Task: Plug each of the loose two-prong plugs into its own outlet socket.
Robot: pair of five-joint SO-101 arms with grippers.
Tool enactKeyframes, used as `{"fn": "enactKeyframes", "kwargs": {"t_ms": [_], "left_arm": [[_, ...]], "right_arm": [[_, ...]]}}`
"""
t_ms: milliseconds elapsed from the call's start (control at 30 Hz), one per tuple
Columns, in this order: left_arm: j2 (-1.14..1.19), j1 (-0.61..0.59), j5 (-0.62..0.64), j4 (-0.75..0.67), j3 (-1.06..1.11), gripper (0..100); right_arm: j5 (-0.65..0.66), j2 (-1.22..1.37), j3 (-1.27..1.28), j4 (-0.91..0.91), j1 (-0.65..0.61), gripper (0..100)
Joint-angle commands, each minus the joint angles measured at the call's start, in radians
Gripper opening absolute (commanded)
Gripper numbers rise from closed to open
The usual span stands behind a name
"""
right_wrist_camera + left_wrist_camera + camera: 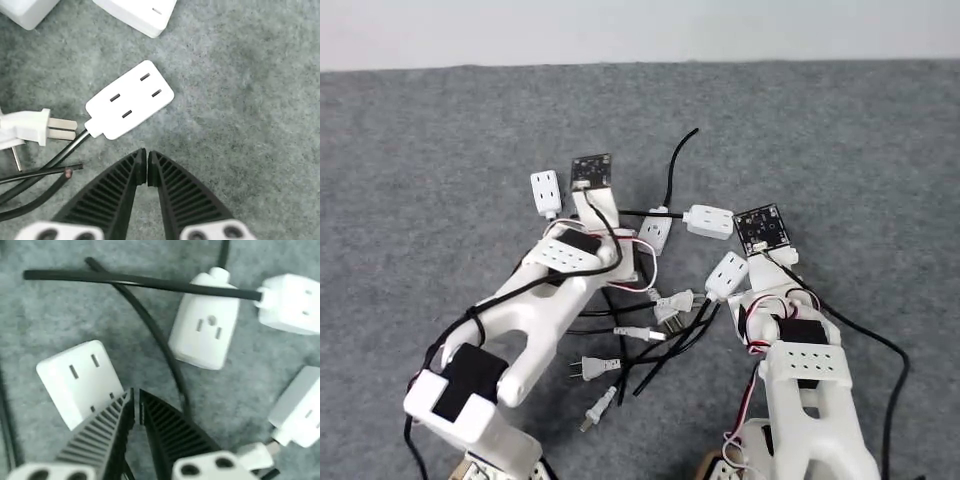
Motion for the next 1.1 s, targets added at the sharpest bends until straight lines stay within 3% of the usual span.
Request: {"fn": "enactKeyframes", "kwargs": {"t_ms": [0,467,633,867,1067], "left_arm": [[-0.008,-0.063,-0.003,0.021,0.005,1],[-0.074,-0.078,-0.005,0.054,0.062,1],[-0.224,-0.077,-0.086,0.038,0.131,2],[-0.557,-0.077,-0.089,0.032,0.303,5],[-0.554,-0.078,-0.037,-0.135,0.458,12]], "right_arm": [[0.011,-0.007,-0.009,-0.013,-0.002,0.9],[0.011,-0.001,-0.009,-0.015,-0.005,0.9],[0.011,-0.001,-0.009,-0.016,-0.005,0.9],[0.011,0.001,-0.009,-0.019,-0.007,0.9],[0.011,0.001,-0.009,-0.018,-0.007,0.9]]}}
